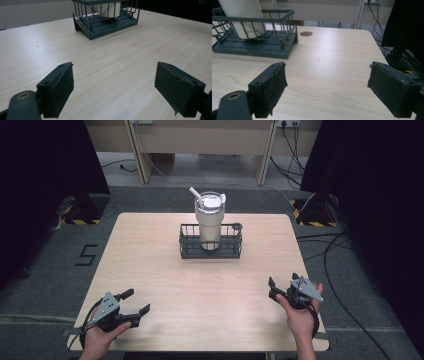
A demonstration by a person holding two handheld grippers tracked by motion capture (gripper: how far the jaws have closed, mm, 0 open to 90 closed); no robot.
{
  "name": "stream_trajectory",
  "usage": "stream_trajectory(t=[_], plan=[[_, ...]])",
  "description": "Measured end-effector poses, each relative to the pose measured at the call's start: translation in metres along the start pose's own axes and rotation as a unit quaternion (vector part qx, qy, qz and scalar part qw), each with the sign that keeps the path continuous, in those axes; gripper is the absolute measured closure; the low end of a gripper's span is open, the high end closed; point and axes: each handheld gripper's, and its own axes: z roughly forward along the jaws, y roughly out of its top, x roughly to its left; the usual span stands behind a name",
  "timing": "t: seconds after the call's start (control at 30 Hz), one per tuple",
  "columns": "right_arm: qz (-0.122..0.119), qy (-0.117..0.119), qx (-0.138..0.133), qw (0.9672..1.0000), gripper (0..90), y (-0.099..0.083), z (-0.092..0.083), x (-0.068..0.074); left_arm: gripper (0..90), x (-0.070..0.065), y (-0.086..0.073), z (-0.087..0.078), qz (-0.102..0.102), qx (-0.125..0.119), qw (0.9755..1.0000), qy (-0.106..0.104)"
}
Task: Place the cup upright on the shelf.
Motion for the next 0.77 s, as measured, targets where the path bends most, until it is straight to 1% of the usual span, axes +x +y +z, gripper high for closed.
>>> stream_trajectory(t=[0.13,0.3,0.33,0.67,0.77], plan=[[0.008,-0.010,0.002,0.9999,15.0,-0.010,-0.007,-0.008,15.0,-0.001,0.000,0.001,0.001,0.002,1.0000,-0.002],[0.013,-0.014,0.001,0.9998,15.1,-0.016,-0.009,-0.011,15.0,-0.001,0.000,0.001,0.001,0.002,1.0000,-0.001],[0.017,-0.017,0.000,0.9997,15.1,-0.019,-0.010,-0.012,15.0,-0.001,0.000,0.001,0.002,0.003,1.0000,-0.002],[0.020,-0.019,-0.005,0.9996,15.1,-0.023,-0.009,-0.014,15.0,-0.002,0.000,0.002,0.003,0.002,1.0000,-0.005],[0.024,-0.016,-0.005,0.9996,15.1,-0.023,-0.009,-0.013,15.0,-0.002,0.000,0.003,0.003,0.003,1.0000,-0.004]])
